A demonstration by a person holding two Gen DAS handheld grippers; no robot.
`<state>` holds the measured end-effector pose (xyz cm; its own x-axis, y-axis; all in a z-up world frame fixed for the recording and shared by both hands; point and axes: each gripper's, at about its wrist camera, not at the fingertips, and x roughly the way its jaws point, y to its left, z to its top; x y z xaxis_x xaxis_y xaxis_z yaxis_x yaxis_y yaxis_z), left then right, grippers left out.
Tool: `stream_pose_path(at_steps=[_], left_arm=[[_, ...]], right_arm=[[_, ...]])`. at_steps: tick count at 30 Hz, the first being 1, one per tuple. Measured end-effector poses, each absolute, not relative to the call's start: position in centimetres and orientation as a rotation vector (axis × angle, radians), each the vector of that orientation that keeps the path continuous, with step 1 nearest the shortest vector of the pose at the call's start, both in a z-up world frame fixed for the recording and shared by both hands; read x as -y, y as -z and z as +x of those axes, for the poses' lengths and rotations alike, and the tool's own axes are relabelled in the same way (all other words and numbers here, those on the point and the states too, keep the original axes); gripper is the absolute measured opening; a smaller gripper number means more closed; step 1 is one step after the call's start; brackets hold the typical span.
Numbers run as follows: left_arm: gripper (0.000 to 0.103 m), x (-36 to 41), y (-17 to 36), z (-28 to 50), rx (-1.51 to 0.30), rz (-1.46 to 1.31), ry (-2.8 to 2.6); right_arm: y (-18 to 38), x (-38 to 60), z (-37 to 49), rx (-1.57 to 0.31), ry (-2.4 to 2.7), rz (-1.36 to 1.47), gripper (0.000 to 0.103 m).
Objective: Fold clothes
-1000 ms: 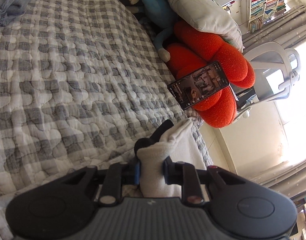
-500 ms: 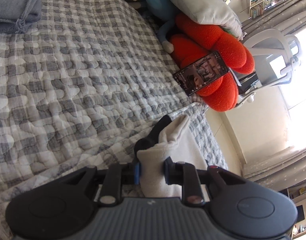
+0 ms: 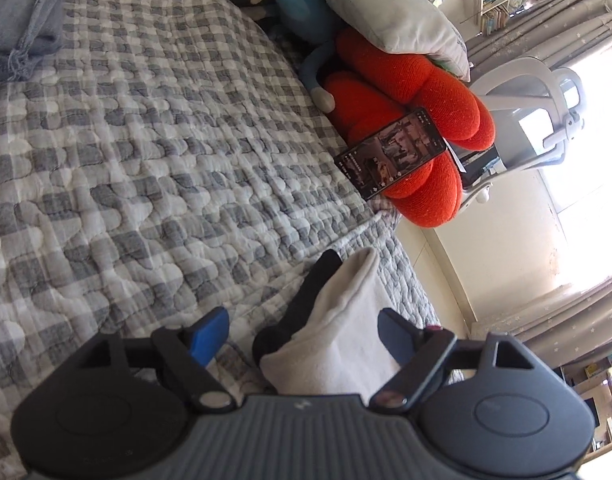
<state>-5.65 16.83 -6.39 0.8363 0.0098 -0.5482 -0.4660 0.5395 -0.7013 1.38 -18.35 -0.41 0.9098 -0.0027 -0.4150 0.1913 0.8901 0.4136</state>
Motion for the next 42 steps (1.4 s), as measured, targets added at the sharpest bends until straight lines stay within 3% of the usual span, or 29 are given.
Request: stream_pose_path(at_steps=[1,5,9,13,23,29,38,42], left_arm=[[0.082,-17.0,6.4,-5.5,-0.529,-0.953,-0.283],[0.082,-17.7,6.4,-4.3,-0.563,-0.859,-0.18],[0.082,-18.6,6.5,-3.1,-0.604,-0.752,-0.058],[0.082,-19.9,6.5,-2.7,-0.637,-0.709,0.01],[0.082,-23.9,6.4,-4.9,-0.647,-0.946,0.057],[0.083,-24.2,6.4,-5.6,-0.676,-0.968,0.07],[0.085,-24.4,7.2,-5.4,-0.696,-1.052,0.146],[0.088,-24.0,7.4,-4.9,-0.712,-1.064,0.176]], right_arm=[[0.3,17.7,1.4,-0.411,0.079,0.431,0.064],[0.6,15.1,1.6,-0.398,-0.037,0.306,0.085],[1.1,13.3,2.2,-0.407,-0.129,0.213,0.094],[1.1,11.7,2.4,-0.416,-0.232,0.16,0.094],[0.7,3.5,1.6,-0.434,-0.62,-0.074,0.094],[1.2,-1.3,1.6,-0.468,-0.81,-0.207,0.077],[3.4,-5.8,1.3,-0.454,-0.91,-0.402,0.064],[3.6,-5.7,2.1,-0.443,-0.869,-0.383,0.032]])
